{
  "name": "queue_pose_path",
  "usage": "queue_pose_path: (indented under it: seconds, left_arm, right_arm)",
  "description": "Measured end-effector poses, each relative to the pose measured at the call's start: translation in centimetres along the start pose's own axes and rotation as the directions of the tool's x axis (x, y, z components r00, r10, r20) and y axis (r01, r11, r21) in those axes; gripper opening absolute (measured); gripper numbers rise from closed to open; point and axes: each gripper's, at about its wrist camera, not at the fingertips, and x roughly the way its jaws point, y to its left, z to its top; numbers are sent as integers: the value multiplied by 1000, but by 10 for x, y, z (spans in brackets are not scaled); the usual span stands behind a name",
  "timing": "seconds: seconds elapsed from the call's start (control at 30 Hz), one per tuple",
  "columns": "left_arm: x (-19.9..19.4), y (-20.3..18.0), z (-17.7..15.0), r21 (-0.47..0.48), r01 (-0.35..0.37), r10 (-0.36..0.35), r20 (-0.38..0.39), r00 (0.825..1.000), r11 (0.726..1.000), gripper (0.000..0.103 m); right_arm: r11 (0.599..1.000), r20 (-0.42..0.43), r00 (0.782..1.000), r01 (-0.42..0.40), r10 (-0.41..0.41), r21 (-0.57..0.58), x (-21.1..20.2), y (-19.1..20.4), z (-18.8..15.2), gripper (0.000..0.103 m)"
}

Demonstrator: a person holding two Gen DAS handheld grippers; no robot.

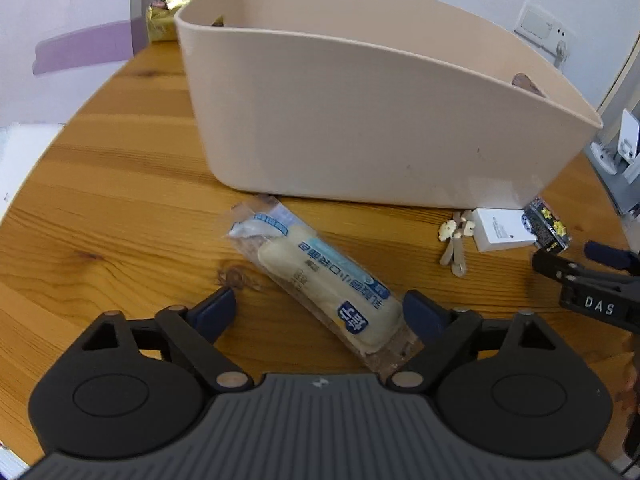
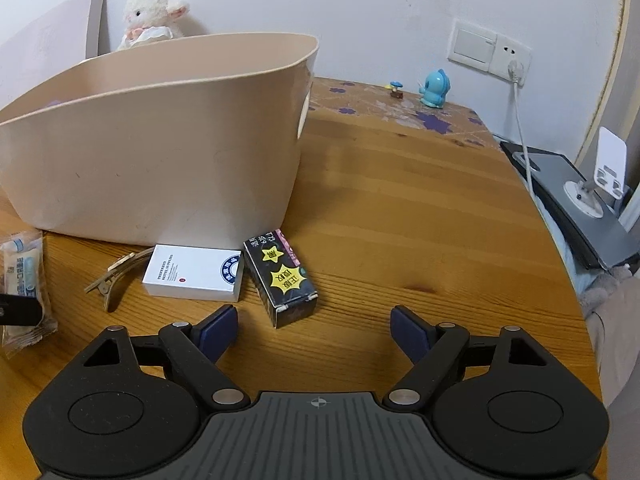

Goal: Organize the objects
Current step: 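Grasp the black star box with the right tool while the left tool grasps the snack bar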

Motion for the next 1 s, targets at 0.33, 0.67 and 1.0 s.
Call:
queue_pose_path:
  seconds: [0.33, 0.67, 1.0]
  left_arm:
    - [4, -2, 8, -8, -23, 23, 37, 999, 1000, 64]
    - [-5, 5, -1, -16, 2, -2, 44, 999, 1000, 42]
    - [-18, 8, -13, 2, 9, -9, 34, 999, 1000, 40]
  right_arm:
    - [999, 62, 998, -26, 29, -36, -5, 8, -4, 36]
    - [999, 40, 999, -31, 32, -30, -21, 17, -12, 22]
    - [998, 35, 998, -50, 51, -26, -42, 28, -25, 22]
